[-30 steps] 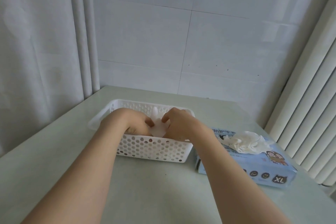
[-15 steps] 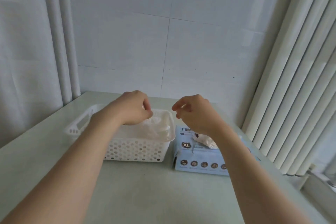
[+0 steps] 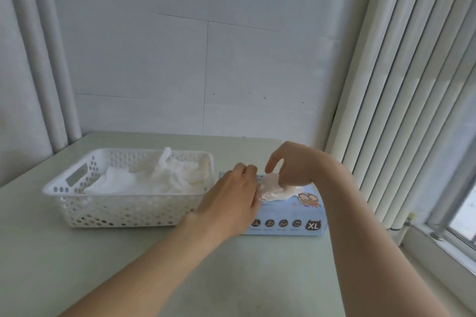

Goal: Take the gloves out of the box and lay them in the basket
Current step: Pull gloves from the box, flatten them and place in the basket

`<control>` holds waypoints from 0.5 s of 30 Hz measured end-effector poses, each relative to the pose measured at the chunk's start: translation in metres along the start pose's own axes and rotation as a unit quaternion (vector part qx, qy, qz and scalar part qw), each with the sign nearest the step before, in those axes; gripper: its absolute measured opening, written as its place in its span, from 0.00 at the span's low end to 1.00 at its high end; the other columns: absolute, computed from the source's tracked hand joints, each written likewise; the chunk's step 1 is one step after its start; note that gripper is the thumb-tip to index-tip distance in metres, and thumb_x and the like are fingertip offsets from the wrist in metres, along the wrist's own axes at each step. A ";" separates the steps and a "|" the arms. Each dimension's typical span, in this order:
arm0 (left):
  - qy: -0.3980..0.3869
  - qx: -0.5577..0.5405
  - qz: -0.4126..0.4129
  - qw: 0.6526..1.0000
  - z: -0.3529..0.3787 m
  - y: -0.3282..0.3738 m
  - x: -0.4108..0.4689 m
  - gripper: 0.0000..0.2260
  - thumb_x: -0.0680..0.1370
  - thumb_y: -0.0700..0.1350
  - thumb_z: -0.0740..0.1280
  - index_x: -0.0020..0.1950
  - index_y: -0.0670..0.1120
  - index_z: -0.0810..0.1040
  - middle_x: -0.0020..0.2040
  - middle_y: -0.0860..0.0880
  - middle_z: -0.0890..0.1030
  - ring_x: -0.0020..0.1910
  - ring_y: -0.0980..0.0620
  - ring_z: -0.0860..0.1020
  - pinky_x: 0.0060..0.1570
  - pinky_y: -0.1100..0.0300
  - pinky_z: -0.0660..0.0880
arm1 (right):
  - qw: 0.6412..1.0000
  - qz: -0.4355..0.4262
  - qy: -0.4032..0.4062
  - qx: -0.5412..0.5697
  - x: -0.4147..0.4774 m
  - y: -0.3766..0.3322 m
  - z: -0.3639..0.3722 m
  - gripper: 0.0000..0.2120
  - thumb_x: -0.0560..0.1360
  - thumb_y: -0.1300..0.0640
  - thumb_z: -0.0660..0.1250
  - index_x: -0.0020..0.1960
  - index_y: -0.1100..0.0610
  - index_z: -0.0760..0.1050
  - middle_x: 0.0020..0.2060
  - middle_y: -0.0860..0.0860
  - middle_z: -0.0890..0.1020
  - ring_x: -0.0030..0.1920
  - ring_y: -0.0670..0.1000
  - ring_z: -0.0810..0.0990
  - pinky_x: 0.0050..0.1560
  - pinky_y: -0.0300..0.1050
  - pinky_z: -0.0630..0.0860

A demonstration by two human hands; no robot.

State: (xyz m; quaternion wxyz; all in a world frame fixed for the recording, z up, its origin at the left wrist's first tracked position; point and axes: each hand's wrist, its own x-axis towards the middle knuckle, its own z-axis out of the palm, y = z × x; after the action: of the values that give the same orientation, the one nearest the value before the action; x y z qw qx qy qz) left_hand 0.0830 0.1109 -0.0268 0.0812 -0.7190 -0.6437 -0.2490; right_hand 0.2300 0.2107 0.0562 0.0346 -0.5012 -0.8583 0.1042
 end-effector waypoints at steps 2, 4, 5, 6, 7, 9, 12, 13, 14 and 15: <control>-0.006 -0.002 -0.014 1.000 0.005 0.000 -0.001 0.20 0.85 0.48 0.58 0.76 0.45 0.64 0.66 0.46 0.73 0.57 0.46 0.78 0.53 0.55 0.76 | 0.999 -0.012 0.042 0.017 0.005 0.000 0.003 0.16 0.75 0.63 0.71 0.55 0.45 0.87 0.48 0.45 0.84 0.45 0.47 0.81 0.41 0.41 0.76; -0.003 -0.028 -0.035 0.999 0.007 -0.001 -0.002 0.24 0.84 0.49 0.59 0.79 0.46 0.60 0.68 0.46 0.72 0.57 0.44 0.79 0.54 0.52 0.77 | 0.995 -0.025 0.083 0.040 0.009 -0.001 0.007 0.10 0.78 0.58 0.71 0.54 0.48 0.88 0.51 0.47 0.86 0.47 0.48 0.81 0.46 0.43 0.76; 0.000 -0.046 -0.045 0.998 0.008 -0.002 -0.002 0.27 0.83 0.49 0.61 0.81 0.47 0.57 0.68 0.47 0.72 0.59 0.44 0.78 0.55 0.50 0.78 | 0.992 -0.030 0.106 0.058 0.012 -0.001 0.009 0.09 0.79 0.57 0.70 0.54 0.50 0.88 0.51 0.49 0.87 0.48 0.50 0.81 0.47 0.44 0.77; 0.001 -0.060 -0.050 0.997 0.009 -0.003 -0.001 0.30 0.83 0.49 0.62 0.82 0.49 0.54 0.69 0.47 0.71 0.61 0.44 0.78 0.56 0.48 0.78 | 0.988 -0.034 0.130 0.080 0.014 -0.001 0.011 0.09 0.80 0.57 0.69 0.54 0.54 0.88 0.51 0.52 0.88 0.48 0.54 0.83 0.46 0.46 0.78; 0.000 -0.070 -0.053 0.996 0.009 -0.005 -0.001 0.33 0.82 0.49 0.63 0.83 0.49 0.51 0.70 0.48 0.69 0.63 0.44 0.77 0.58 0.48 0.77 | 0.982 -0.039 0.151 0.102 0.017 -0.001 0.013 0.10 0.81 0.57 0.68 0.53 0.57 0.88 0.49 0.54 0.88 0.48 0.56 0.84 0.45 0.48 0.80; 0.003 -0.096 -0.057 0.994 0.011 -0.007 -0.001 0.37 0.82 0.51 0.65 0.84 0.52 0.46 0.72 0.49 0.67 0.64 0.47 0.76 0.59 0.48 0.77 | 0.974 -0.047 0.177 0.133 0.018 -0.003 0.014 0.11 0.82 0.54 0.69 0.53 0.57 0.88 0.43 0.54 0.87 0.43 0.55 0.82 0.40 0.44 0.78; 0.013 -0.144 -0.049 0.988 0.012 -0.009 -0.001 0.39 0.81 0.50 0.67 0.84 0.55 0.44 0.72 0.52 0.66 0.59 0.50 0.77 0.59 0.51 0.77 | 0.962 -0.047 0.223 0.152 0.022 -0.007 0.014 0.13 0.82 0.54 0.68 0.45 0.61 0.86 0.35 0.59 0.82 0.37 0.57 0.74 0.36 0.46 0.72; 0.014 -0.145 -0.047 0.988 0.013 -0.009 -0.001 0.38 0.81 0.49 0.67 0.83 0.55 0.45 0.73 0.52 0.67 0.59 0.51 0.78 0.59 0.51 0.77 | 0.955 -0.040 0.246 0.164 0.023 -0.007 0.013 0.14 0.82 0.56 0.67 0.43 0.63 0.84 0.33 0.60 0.80 0.37 0.58 0.72 0.36 0.47 0.69; 0.017 -0.139 -0.043 0.989 0.013 -0.009 -0.001 0.36 0.81 0.49 0.66 0.82 0.55 0.47 0.74 0.52 0.67 0.60 0.51 0.78 0.58 0.52 0.78 | 0.945 -0.031 0.269 0.183 0.024 -0.006 0.011 0.15 0.82 0.58 0.65 0.41 0.64 0.82 0.32 0.60 0.79 0.36 0.58 0.71 0.36 0.47 0.67; 0.020 -0.132 -0.036 0.990 0.014 -0.010 -0.001 0.33 0.82 0.48 0.66 0.81 0.55 0.50 0.75 0.52 0.68 0.59 0.51 0.79 0.56 0.52 0.78 | 0.934 -0.022 0.293 0.206 0.024 -0.005 0.010 0.17 0.83 0.59 0.64 0.37 0.64 0.78 0.30 0.58 0.75 0.35 0.58 0.69 0.35 0.48 0.65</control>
State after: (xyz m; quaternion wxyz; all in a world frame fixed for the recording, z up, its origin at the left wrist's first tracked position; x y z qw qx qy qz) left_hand 0.0772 0.1172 -0.0413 -0.0108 -0.6949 -0.6285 -0.3491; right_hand 0.2123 0.2279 0.0469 0.3889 -0.4723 -0.7808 0.1265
